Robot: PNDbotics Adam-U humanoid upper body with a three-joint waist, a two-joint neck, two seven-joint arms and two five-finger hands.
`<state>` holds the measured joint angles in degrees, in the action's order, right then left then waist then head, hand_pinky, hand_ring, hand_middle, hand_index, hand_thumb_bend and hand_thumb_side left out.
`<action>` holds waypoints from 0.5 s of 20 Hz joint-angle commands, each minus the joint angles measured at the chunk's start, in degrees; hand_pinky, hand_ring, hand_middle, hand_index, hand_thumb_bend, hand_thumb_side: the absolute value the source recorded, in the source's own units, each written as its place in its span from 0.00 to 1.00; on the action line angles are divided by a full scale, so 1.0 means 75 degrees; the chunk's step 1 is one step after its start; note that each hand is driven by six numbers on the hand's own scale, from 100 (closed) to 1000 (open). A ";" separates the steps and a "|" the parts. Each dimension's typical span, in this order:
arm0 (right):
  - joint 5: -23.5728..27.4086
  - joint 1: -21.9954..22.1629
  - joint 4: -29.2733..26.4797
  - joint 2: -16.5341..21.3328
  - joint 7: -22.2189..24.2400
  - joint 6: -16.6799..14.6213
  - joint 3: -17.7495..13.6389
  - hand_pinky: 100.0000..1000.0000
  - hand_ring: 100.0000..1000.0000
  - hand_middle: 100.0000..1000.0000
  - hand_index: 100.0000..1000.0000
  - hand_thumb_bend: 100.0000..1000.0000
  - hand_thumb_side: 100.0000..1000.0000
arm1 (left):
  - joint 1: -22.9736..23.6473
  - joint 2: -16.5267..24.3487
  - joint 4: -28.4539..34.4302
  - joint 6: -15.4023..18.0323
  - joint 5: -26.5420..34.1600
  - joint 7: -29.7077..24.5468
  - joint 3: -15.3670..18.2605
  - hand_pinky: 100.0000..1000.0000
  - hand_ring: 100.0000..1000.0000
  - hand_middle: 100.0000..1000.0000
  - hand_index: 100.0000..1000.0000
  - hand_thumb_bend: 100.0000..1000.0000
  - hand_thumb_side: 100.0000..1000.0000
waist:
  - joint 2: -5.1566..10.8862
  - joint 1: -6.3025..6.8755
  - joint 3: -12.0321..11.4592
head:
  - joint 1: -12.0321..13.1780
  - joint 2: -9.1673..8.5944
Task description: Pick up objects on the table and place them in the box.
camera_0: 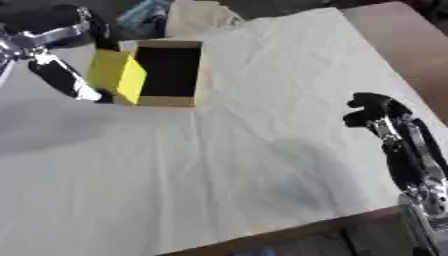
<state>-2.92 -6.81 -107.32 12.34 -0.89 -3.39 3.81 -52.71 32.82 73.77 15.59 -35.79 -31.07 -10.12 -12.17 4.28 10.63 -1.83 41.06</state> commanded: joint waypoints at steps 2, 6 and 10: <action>0.0123 -0.0150 -0.0073 0.0059 0.0193 -0.0016 0.0154 0.61 0.58 0.63 0.74 0.35 0.75 | -0.0419 -0.0193 -0.0776 -0.0509 -0.0533 0.0541 0.0304 0.72 0.54 0.46 0.61 0.55 0.07 | 0.0062 -0.0023 0.0147 | 0.0137 -0.0116; 0.0155 -0.0222 -0.0077 0.0044 0.0305 -0.0017 0.0245 0.61 0.58 0.62 0.74 0.35 0.75 | -0.0664 -0.0377 -0.1666 -0.0577 -0.1081 0.1088 0.0436 0.72 0.54 0.46 0.61 0.55 0.07 | -0.0013 0.0002 0.0370 | 0.0217 -0.0150; 0.0178 -0.0287 -0.0090 0.0031 0.0366 -0.0017 0.0300 0.61 0.58 0.62 0.74 0.35 0.75 | -0.0836 -0.0477 -0.2532 -0.0483 -0.1615 0.1624 0.0717 0.72 0.54 0.46 0.61 0.54 0.07 | -0.0076 0.0029 0.0569 | 0.0298 -0.0199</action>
<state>-2.07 -8.35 -107.33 12.33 1.56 -3.43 5.98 -57.42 28.53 55.93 11.84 -46.62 -20.24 -6.00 -13.61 4.70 15.06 0.08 40.20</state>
